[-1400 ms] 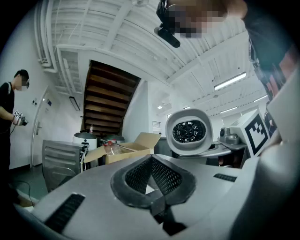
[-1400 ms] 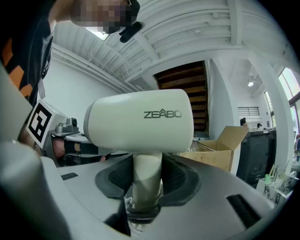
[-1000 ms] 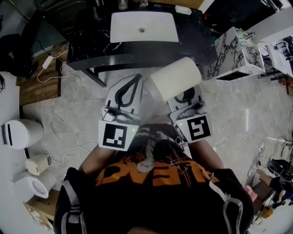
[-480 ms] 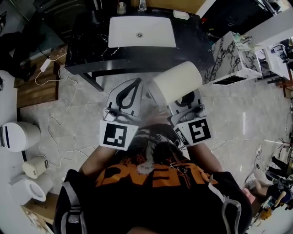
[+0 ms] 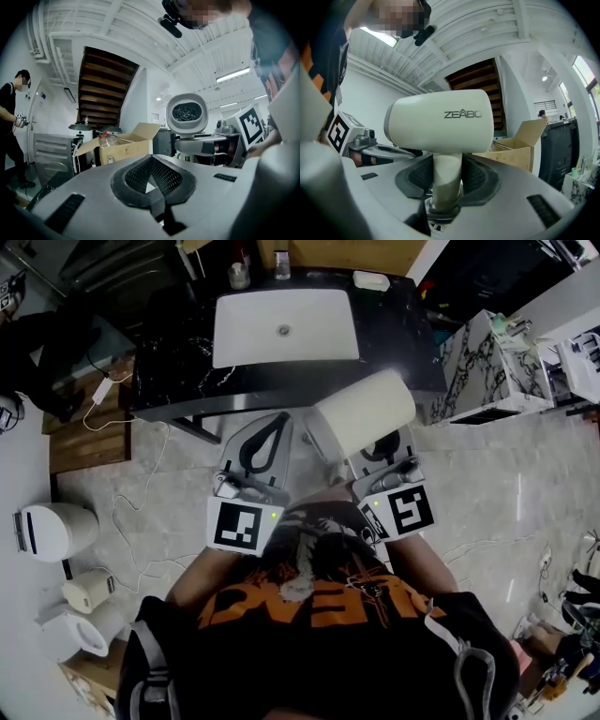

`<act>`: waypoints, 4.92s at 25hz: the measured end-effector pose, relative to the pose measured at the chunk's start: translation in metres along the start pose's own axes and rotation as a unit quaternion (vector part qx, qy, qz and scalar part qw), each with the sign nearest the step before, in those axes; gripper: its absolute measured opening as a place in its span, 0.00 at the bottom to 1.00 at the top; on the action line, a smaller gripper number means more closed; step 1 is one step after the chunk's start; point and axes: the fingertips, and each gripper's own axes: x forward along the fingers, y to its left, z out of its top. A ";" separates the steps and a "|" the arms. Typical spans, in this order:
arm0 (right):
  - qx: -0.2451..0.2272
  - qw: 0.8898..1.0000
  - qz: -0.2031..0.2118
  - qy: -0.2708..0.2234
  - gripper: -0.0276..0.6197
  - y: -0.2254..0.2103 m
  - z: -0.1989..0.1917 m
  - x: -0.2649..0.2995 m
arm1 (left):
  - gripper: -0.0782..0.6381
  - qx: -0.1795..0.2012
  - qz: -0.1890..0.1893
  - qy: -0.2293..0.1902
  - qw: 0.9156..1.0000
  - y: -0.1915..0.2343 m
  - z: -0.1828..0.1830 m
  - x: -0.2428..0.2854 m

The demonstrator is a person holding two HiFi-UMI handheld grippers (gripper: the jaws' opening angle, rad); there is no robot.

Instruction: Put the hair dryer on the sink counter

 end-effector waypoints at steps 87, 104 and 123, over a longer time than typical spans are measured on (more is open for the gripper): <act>0.115 0.971 0.034 0.205 0.29 -0.453 -0.206 0.177 | 0.14 -0.055 -0.011 0.175 0.983 -0.008 -0.132 0.504; 0.200 0.914 -0.003 0.353 0.30 -0.481 -0.314 0.188 | 0.14 -0.098 -0.011 0.243 0.965 -0.008 -0.184 0.503; 0.230 0.848 -0.011 0.477 0.32 -0.481 -0.386 0.192 | 0.14 -0.099 -0.008 0.244 0.965 -0.008 -0.187 0.497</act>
